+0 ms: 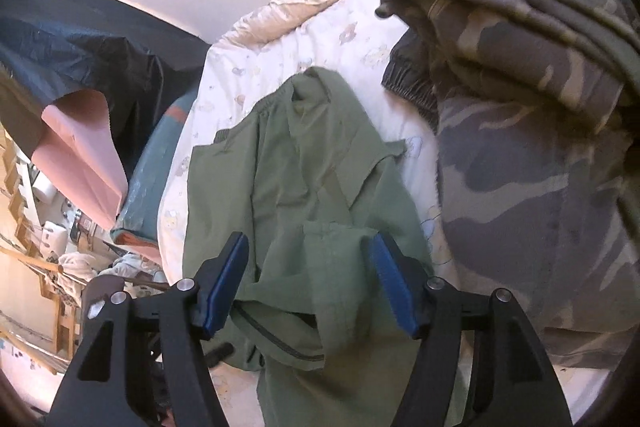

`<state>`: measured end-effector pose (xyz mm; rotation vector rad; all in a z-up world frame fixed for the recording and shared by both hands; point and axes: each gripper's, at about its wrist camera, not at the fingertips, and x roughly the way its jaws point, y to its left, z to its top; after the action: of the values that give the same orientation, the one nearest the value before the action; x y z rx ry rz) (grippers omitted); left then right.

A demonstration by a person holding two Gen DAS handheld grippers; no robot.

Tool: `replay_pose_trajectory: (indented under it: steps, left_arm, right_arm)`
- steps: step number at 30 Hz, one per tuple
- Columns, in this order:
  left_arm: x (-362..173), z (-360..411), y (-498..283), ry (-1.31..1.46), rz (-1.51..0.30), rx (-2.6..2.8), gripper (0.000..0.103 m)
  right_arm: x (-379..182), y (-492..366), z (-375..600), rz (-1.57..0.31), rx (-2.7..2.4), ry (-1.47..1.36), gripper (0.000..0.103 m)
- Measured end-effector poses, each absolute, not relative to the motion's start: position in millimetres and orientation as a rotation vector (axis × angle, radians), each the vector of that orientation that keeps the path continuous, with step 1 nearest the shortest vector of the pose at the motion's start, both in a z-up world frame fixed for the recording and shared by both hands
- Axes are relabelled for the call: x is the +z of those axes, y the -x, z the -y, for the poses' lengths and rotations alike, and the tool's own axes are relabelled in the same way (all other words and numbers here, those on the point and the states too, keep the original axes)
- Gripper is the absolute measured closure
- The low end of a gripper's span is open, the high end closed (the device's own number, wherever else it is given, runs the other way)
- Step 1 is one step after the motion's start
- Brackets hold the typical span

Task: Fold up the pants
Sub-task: 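Fold the pants leg with the left tool toward the right tool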

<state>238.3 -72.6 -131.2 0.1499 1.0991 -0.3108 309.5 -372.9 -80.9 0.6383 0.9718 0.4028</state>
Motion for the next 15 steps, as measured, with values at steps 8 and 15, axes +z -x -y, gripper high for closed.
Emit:
replay_pose_trajectory:
  steps: [8, 15]
  left_arm:
    - [-145.5, 131.7, -281.5, -0.538, -1.092, -0.543, 0.034]
    - [-139.4, 148.3, -315.1, -0.617, -1.088, -0.751, 0.103]
  right_arm:
    - [-79.6, -308.8, 389.0, -0.978, 0.351, -0.581, 0.036]
    - [-82.6, -313.1, 380.3, -1.004, 0.343, -0.491, 0.036]
